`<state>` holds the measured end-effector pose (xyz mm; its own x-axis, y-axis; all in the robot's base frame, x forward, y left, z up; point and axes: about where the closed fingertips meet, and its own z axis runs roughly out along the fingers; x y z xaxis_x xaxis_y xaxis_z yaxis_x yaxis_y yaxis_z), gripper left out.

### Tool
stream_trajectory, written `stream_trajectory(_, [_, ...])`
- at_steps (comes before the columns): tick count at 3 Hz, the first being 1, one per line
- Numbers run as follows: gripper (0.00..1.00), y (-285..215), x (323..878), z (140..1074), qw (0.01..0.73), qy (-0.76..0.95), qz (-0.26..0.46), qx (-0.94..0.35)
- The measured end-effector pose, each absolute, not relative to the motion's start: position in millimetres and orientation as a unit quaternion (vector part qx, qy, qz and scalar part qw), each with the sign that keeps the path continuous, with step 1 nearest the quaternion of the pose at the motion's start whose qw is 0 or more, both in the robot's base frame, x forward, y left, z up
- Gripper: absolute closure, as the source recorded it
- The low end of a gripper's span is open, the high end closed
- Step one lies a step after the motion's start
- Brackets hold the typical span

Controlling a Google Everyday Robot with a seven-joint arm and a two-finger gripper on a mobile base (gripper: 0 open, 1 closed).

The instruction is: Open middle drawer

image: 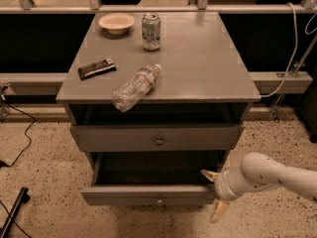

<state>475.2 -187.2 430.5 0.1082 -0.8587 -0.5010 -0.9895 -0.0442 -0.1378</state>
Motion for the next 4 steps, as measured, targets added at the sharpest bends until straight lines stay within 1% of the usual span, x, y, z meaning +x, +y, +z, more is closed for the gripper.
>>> stream_trajectory(1, [0.00,-193,484,454,0.242,0.647,0.122,-0.713])
stream_trajectory(2, [0.18,-198,495,478,0.257,0.643,0.104,-0.714])
stream_trajectory(3, [0.42,-202,511,492,0.260,0.646,0.095,-0.711])
stream_trajectory(4, [0.73,-199,531,492,0.258,0.652,0.086,-0.707])
